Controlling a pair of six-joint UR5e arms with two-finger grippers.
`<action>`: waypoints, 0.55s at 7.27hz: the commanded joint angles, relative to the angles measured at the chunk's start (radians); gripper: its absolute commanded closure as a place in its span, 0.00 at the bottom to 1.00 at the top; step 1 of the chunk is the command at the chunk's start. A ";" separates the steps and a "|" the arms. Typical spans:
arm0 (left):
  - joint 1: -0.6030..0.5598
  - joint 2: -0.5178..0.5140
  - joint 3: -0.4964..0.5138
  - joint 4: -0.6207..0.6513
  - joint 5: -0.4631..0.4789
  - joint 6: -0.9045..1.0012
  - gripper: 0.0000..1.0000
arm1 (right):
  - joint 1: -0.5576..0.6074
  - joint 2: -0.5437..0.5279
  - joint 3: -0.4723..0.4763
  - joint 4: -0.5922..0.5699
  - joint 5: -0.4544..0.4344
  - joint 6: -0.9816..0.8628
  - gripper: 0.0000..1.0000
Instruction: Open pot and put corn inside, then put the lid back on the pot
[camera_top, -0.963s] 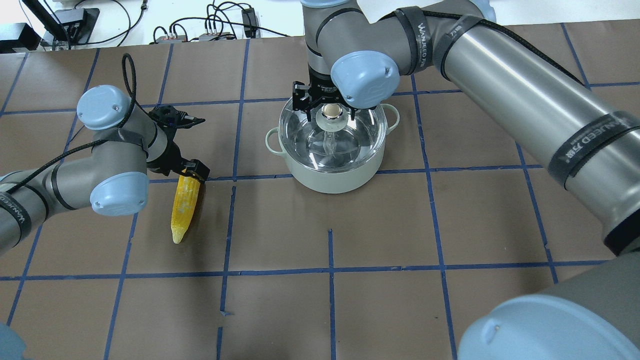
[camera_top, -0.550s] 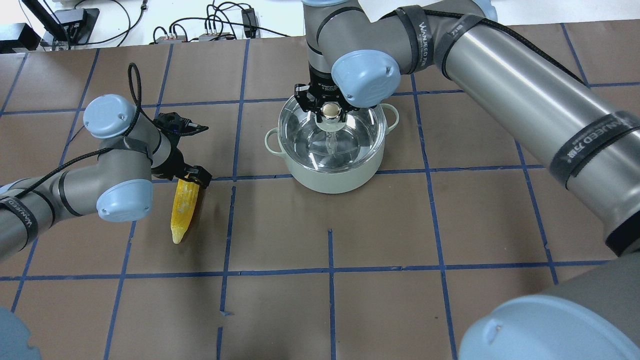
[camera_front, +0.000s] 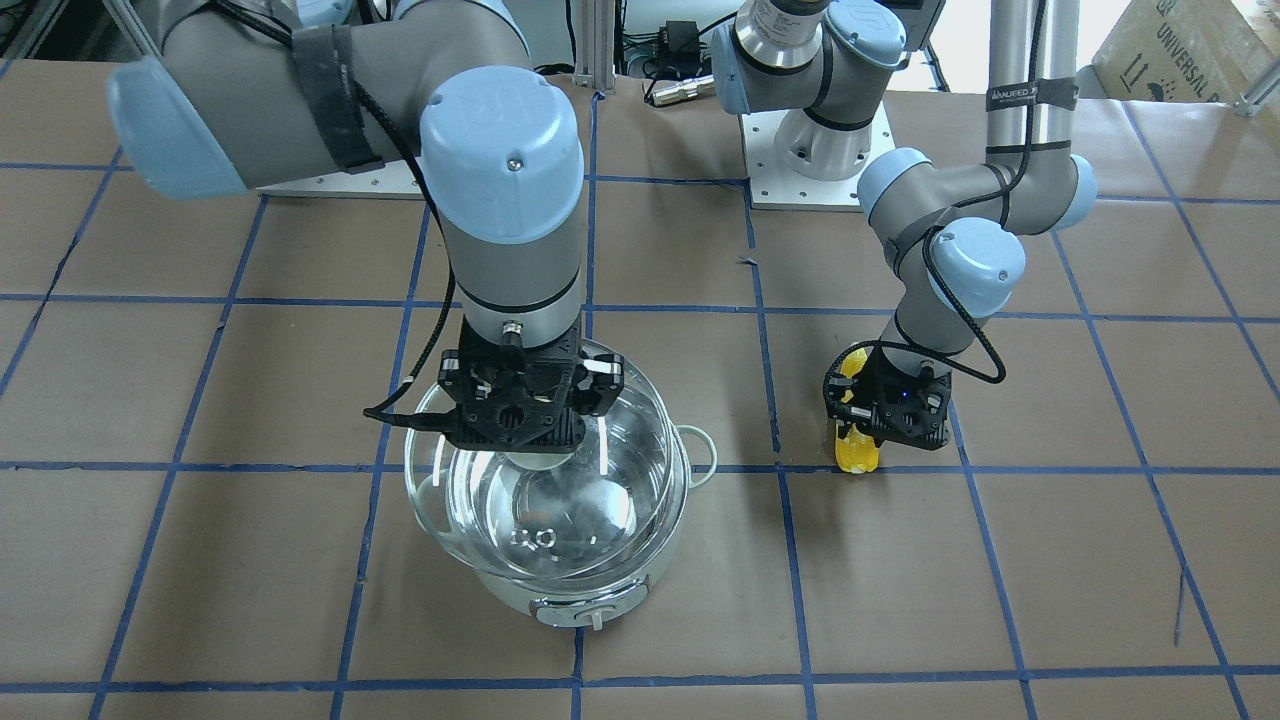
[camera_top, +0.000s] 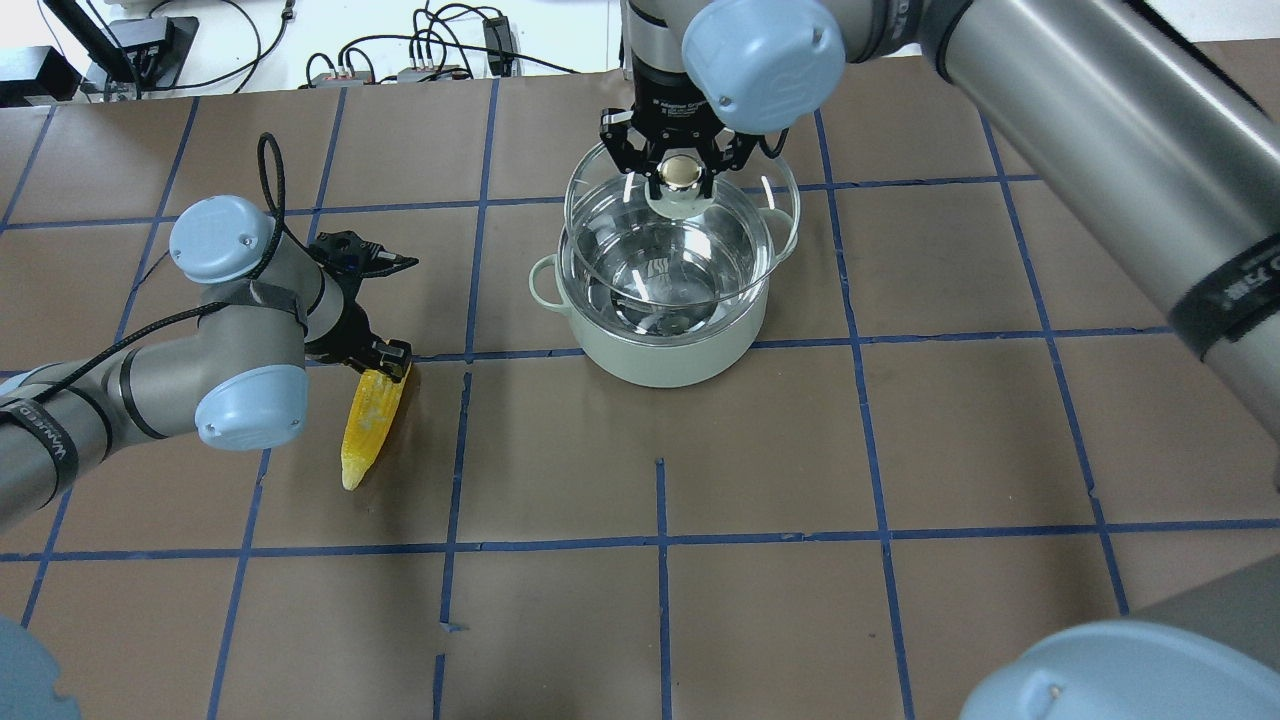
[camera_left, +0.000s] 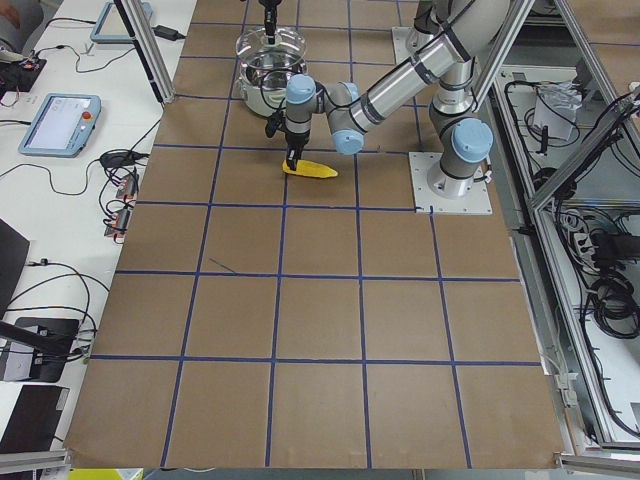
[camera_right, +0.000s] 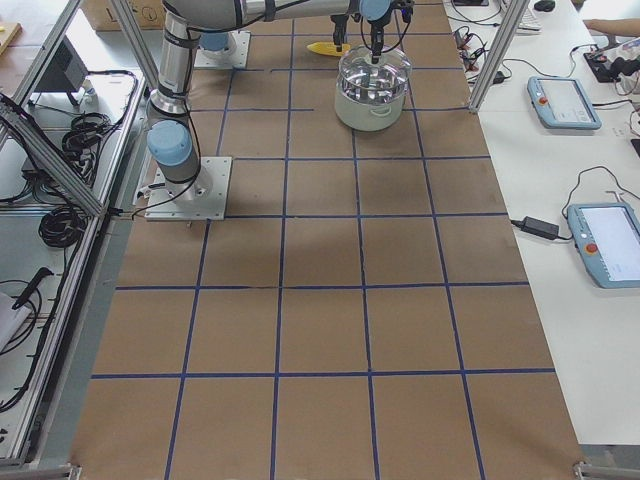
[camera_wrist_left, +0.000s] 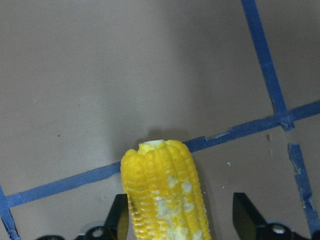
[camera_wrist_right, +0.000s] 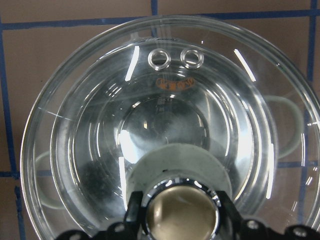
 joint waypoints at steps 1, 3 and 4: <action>-0.001 0.012 0.012 -0.006 0.011 -0.016 0.79 | -0.148 -0.004 -0.028 0.091 -0.022 -0.196 0.93; -0.011 0.055 0.141 -0.203 0.096 -0.051 0.79 | -0.303 0.004 -0.023 0.175 -0.020 -0.354 0.92; -0.021 0.093 0.258 -0.409 0.105 -0.101 0.79 | -0.377 0.012 0.006 0.165 -0.014 -0.458 0.93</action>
